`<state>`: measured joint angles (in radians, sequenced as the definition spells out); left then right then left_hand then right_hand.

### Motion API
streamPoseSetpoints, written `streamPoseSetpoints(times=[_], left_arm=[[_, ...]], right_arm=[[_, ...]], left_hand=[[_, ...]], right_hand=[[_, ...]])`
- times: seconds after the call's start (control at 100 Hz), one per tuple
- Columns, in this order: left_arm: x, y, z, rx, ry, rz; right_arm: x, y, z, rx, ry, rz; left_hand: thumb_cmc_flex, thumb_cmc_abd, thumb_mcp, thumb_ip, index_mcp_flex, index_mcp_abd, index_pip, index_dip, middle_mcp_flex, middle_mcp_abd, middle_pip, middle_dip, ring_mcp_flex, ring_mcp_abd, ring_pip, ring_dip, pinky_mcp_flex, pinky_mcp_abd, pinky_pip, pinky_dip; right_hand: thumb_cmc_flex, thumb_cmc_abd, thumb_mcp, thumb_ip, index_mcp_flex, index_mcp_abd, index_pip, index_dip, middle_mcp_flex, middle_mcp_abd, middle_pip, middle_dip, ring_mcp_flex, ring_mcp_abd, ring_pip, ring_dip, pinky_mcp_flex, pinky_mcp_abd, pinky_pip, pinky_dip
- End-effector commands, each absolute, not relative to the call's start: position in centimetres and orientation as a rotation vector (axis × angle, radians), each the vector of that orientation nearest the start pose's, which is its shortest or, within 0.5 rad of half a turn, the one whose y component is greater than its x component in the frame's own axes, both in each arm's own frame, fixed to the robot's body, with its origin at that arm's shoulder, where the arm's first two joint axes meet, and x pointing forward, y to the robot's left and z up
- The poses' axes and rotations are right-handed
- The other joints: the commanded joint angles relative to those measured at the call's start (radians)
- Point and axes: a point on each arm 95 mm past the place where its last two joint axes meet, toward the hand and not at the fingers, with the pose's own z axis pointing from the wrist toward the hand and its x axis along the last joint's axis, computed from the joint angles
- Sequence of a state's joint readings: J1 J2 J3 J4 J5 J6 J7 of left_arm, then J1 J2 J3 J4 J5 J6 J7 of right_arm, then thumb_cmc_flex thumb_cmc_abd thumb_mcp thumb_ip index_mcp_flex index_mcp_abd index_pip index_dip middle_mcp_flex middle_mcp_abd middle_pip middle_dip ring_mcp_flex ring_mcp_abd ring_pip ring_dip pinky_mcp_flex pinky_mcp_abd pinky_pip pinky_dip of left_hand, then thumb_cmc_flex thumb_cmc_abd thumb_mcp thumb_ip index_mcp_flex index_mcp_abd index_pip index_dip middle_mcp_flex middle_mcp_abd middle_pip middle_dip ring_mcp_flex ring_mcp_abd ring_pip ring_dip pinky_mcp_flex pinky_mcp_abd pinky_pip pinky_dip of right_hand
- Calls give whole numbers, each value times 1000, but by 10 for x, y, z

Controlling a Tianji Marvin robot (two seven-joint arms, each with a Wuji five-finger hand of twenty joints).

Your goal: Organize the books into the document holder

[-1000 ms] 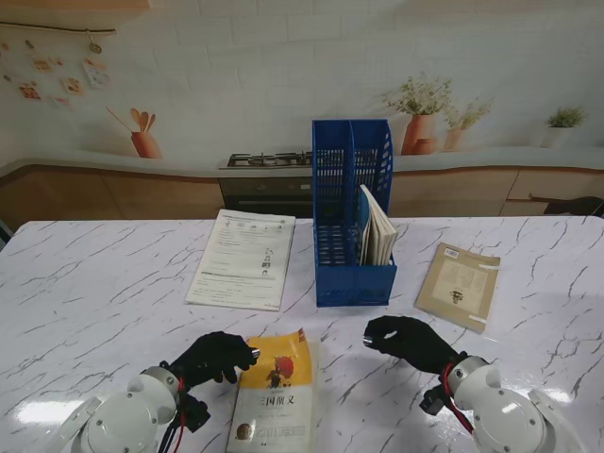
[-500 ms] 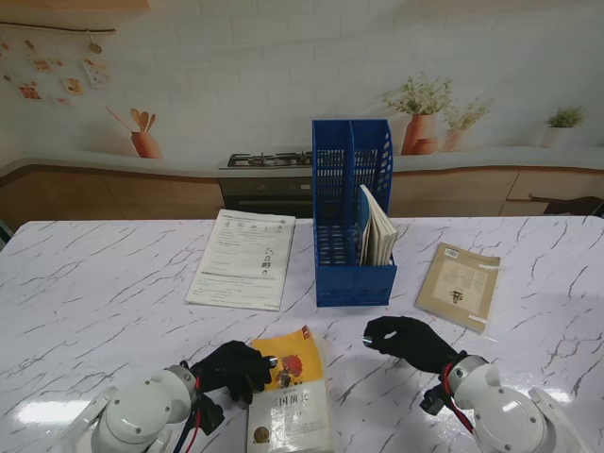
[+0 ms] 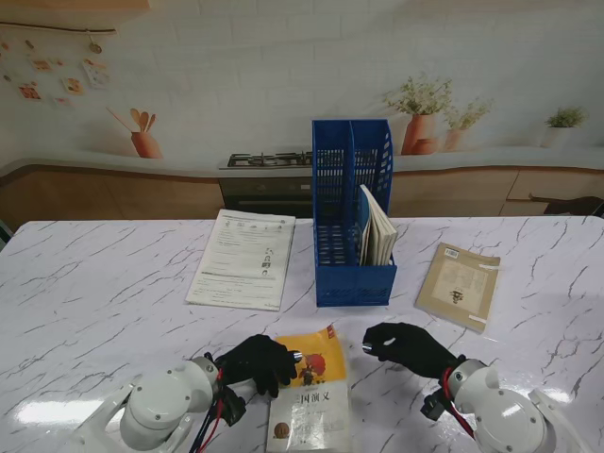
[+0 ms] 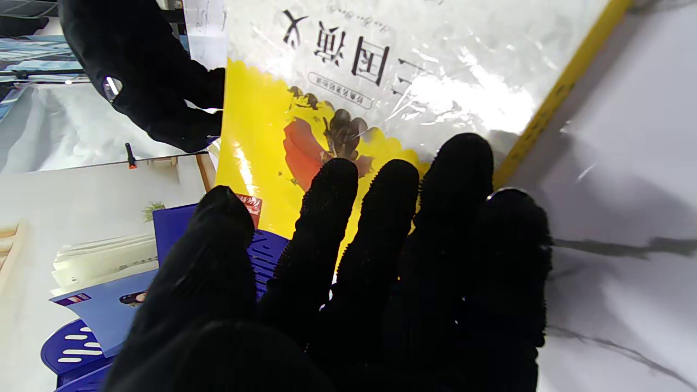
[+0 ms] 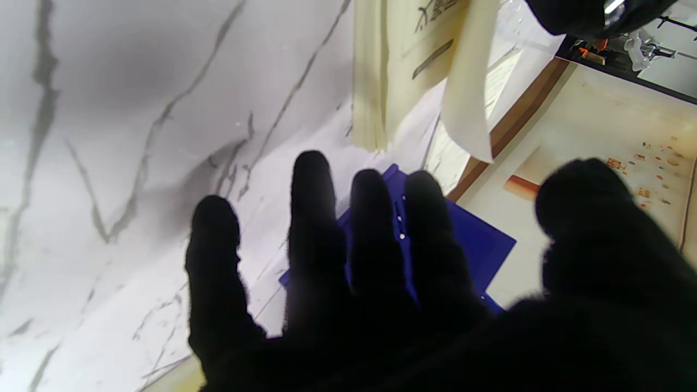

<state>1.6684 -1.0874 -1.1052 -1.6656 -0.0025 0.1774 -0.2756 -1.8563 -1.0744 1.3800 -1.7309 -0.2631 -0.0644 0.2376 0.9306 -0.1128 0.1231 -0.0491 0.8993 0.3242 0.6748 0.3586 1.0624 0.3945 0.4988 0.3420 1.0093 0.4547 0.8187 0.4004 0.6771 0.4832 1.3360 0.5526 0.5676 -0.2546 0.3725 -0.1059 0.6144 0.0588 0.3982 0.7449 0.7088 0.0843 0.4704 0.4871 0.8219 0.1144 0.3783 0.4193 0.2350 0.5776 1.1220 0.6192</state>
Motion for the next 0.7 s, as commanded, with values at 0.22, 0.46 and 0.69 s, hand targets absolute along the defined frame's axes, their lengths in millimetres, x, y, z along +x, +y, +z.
streamPoseSetpoints(times=[0.22,0.46,0.69], left_arm=[[330,-81,-382,-2571,1351,-1824],[323,-71,-378,-2537,1337,-1806],[313,-49,-377,-2486,1232,-1700]], right_arm=[[315,-20,-370,-2230,-1345,-1866],[317,-11,-374,-2211,-1278,-1889],[317,-11,-373,-2195,-1302,-1897]], left_hand=[[27,54,-5,28,44,44,-1,1,24,30,1,-9,39,13,6,-11,71,16,63,-43],[14,68,-32,30,-19,-22,4,13,-29,-12,2,-2,-8,42,9,0,2,8,83,-17],[32,64,-55,32,-99,-35,-53,6,-132,-29,-36,15,-154,18,-100,11,-166,-16,-19,51]], right_hand=[[8,11,15,31,39,-15,14,0,37,14,17,-8,58,10,-41,-31,60,-42,7,-45],[2,7,60,22,81,34,19,-6,85,63,35,-62,120,47,-52,-126,143,-80,92,-186],[-3,8,61,23,80,17,19,-4,85,46,34,-63,112,33,-52,-123,112,-65,93,-188]])
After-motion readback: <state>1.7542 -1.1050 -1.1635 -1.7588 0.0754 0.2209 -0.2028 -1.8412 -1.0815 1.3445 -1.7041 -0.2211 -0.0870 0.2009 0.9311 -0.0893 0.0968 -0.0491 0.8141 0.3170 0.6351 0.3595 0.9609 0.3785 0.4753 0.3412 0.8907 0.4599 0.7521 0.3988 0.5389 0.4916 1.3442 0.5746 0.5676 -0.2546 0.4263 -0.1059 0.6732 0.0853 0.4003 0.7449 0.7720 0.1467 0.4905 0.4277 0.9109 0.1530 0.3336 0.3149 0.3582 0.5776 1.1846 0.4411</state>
